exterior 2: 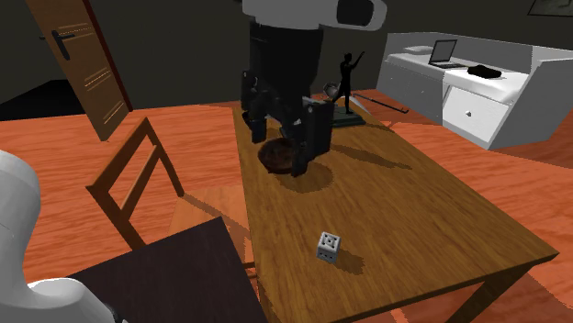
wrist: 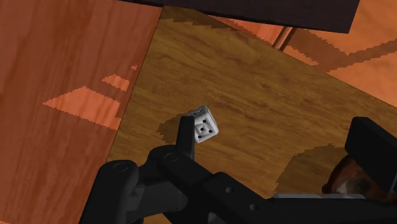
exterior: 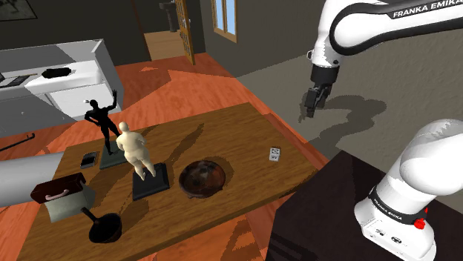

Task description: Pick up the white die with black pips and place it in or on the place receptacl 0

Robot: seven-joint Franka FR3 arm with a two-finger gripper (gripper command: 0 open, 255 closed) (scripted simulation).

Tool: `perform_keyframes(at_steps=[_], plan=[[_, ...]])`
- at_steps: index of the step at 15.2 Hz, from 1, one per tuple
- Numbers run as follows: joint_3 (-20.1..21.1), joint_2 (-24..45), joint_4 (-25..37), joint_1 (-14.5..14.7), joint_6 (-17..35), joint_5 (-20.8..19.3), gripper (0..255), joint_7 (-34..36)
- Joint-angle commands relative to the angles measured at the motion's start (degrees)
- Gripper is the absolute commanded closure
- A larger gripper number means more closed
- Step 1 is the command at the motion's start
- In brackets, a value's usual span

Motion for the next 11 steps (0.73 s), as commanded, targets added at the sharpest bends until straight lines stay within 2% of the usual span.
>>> perform_keyframes(at_steps=[1,11], plan=[[0.6,2.8,-1.6,0.2,4.9,0.3,0,0.4],[2.1,22.6,-5.5,0.0,30.2,0.0,0,1.3]])
